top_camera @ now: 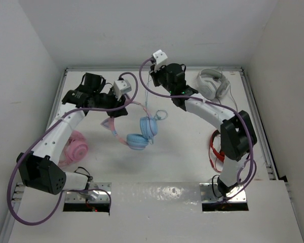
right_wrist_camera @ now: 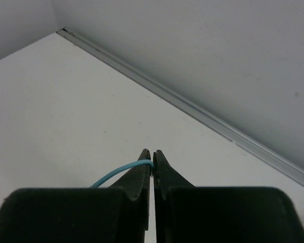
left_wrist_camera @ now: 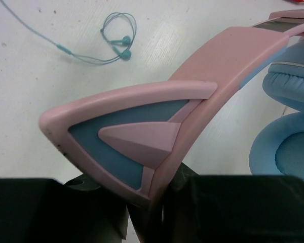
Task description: Wrap the headphones
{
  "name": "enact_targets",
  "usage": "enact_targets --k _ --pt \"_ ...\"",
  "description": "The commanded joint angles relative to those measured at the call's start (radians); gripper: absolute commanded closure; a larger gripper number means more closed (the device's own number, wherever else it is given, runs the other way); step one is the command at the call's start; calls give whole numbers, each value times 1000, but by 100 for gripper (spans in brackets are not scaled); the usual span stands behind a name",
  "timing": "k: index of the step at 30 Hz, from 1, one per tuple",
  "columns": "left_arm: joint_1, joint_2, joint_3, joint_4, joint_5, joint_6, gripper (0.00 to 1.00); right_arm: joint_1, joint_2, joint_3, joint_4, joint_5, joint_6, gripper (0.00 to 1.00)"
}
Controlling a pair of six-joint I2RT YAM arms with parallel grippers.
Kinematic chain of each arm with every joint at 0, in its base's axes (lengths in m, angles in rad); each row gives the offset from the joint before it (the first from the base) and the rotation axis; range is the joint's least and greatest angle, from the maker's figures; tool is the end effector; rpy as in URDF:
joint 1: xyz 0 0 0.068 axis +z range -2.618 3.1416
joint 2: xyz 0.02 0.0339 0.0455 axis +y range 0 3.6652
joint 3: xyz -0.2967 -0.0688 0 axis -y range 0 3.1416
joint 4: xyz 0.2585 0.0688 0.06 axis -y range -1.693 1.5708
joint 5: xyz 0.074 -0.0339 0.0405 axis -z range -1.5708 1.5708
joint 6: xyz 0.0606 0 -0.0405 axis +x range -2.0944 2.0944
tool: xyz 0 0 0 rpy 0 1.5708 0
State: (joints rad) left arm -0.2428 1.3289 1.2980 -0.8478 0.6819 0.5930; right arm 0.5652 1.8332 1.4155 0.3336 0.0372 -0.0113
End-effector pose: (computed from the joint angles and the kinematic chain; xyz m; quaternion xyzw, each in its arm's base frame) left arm 0.2688 -0.1059 0.3604 0.4635 0.7642 -0.2541 0.3696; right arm 0.4164 0.2614 0.3387 -0.1972 0.7093 0.1718 0.6546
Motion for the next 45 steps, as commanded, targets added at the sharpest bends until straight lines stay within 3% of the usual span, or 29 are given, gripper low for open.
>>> enact_targets --k 1,3,10,12,24,28,32,33,34,35,38,41,45 --pt "-7 -36 47 39 97 -33 100 5 -17 54 39 -34 69 100" --pt "-7 -33 44 47 87 -50 100 5 -20 56 35 -72 80 100" --pt "-9 -5 -41 225 -226 -166 100 9 -109 42 58 -103 91 100" --pt "-7 18 -48 240 -240 -177 100 16 -112 63 33 -117 96 100" --pt "-7 -25 67 95 117 -119 100 -4 90 263 -130 -79 148 100" --pt "-1 -31 139 50 157 -145 100 -48 113 215 -84 -176 258 100" --pt "4 -31 191 58 168 -205 100 -48 153 244 -131 -262 254 100" --pt "8 -31 199 68 154 -223 100 -48 162 229 -127 -285 252 94" --pt "13 -33 207 78 147 -242 100 -48 164 214 -119 -313 254 82" --pt "16 -33 222 90 142 -280 100 -48 163 188 -75 -336 252 50" --pt "49 -33 266 145 143 -367 100 -48 152 42 110 -433 279 17" --pt "80 -34 338 167 122 -441 100 -48 175 -62 255 -511 324 12" --pt "99 -27 431 162 55 -490 100 -47 227 -127 341 -556 381 16"
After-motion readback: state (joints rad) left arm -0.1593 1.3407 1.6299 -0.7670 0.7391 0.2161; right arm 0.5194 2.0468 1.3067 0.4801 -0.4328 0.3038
